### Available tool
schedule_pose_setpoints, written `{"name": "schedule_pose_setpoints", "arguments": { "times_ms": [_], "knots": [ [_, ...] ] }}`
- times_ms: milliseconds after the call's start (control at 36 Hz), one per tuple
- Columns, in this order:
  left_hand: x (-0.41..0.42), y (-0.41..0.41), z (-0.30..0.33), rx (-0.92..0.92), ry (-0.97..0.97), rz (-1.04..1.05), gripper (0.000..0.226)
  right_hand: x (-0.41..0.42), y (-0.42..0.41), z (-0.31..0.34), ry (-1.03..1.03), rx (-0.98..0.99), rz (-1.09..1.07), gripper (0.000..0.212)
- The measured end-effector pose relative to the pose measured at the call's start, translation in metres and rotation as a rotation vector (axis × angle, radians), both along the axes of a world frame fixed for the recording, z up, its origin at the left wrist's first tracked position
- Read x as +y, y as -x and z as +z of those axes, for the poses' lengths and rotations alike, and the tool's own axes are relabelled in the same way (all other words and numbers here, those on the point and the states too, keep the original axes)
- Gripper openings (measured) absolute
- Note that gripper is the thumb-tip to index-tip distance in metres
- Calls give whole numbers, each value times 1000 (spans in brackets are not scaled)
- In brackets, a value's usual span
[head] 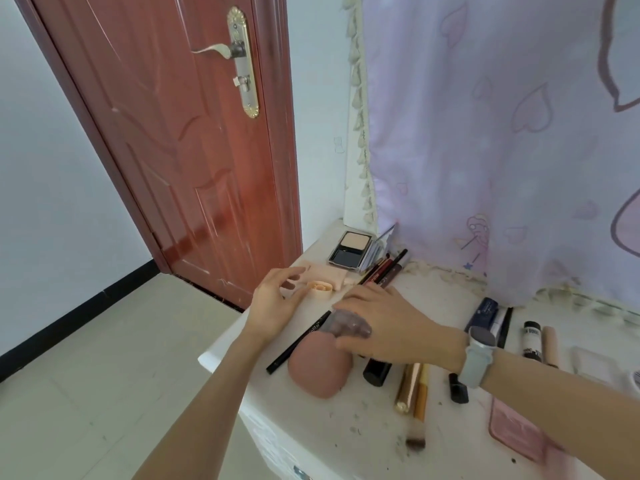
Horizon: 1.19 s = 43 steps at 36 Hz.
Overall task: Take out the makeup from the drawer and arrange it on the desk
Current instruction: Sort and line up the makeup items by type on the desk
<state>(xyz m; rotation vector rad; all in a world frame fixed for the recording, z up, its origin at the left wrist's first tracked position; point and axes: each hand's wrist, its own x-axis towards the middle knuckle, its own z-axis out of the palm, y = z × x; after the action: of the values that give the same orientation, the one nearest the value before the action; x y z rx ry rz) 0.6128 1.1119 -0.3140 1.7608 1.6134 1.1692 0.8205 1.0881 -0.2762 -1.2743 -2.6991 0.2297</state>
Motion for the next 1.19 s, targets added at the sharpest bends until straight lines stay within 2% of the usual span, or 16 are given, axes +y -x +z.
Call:
{"name": "schedule_pose_setpoints", "arguments": {
  "times_ms": [56,111,167,278,389,444,528,639,694,833,944,1028,1194],
  "knots": [
    [-6,4,2,-35,8,40,28,-13,10,-2,-13,-98,25,79],
    [-16,9,3,-55,19,58,26,-25,20,-6,-52,-162,44,86],
    [-28,12,4,-94,27,62,23,-35,28,-10,-88,-163,44,84],
    [-50,15,6,-186,41,74,18,-46,35,-14,-192,-160,42,67],
    [-67,16,11,-393,83,113,17,-50,32,-13,-144,-86,30,64],
    [-72,15,16,-457,114,105,17,-53,28,-9,-64,24,4,63],
    [-78,11,26,-565,186,23,15,-54,22,6,127,303,-56,62],
    [-82,1,43,-724,278,-305,43,-50,18,32,336,741,-155,65],
    [-83,-10,51,-735,267,-463,51,-50,19,40,356,816,-157,62],
    [-83,-27,62,-826,247,-453,47,-49,16,42,274,789,-135,52],
    [-80,-29,65,-988,376,-372,42,-47,6,42,120,688,-43,35],
    [-78,-30,62,-1097,423,-356,39,-46,3,43,12,560,7,39],
    [-80,-33,64,-1119,435,-358,41,-41,6,46,-82,442,42,38]
  ]
}}
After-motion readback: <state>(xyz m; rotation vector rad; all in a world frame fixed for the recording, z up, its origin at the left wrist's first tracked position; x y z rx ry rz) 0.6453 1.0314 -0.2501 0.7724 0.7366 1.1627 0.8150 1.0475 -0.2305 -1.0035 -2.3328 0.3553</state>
